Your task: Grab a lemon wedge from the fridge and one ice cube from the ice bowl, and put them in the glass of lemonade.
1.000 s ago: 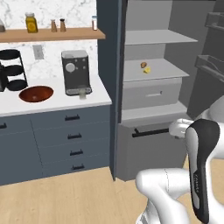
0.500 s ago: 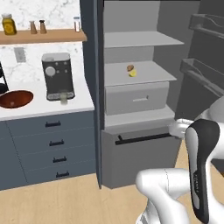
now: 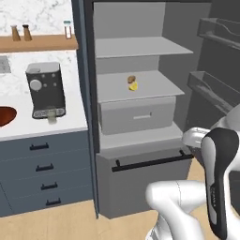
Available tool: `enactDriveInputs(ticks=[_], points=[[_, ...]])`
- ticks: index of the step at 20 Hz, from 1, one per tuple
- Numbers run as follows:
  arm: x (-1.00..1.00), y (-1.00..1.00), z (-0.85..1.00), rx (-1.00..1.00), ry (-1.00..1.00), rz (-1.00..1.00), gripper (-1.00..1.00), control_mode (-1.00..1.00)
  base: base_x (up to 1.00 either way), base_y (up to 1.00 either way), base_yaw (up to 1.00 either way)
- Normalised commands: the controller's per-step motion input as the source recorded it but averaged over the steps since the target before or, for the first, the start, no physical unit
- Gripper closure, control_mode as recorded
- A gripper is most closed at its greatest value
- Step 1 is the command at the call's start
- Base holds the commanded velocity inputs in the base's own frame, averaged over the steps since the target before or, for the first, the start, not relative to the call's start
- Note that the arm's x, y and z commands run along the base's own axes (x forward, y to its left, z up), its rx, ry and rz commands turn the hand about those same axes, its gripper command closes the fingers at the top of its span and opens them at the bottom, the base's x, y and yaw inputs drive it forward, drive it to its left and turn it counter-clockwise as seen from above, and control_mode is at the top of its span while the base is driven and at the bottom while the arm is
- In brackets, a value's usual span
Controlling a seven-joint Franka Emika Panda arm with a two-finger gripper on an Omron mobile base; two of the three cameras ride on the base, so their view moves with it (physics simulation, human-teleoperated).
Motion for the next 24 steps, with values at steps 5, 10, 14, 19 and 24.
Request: enactDriveInputs(ticks=[5, 10, 14, 19, 24], points=[[0.00, 0.00, 0.00, 0.00, 0.00, 0.00, -1.00, 1.00, 0.93, -0.12, 0.00], [0.00, 0.00, 0.00, 0.00, 0.00, 0.00, -1.00, 1.00, 0.41, -0.26, 0.00], [0.00, 0.00, 0.00, 0.00, 0.00, 0.00, -1.00, 1.00, 0.16, -0.24, 0.00], [0.33, 0.05, -0.08, -0.03, 0.00, 0.00, -1.00, -1.00, 0.07, -0.03, 0.00], [0.69, 0.24, -0.11, -0.07, 0.00, 0.00, -1.00, -1.00, 0.00, 0.00, 0.00]])
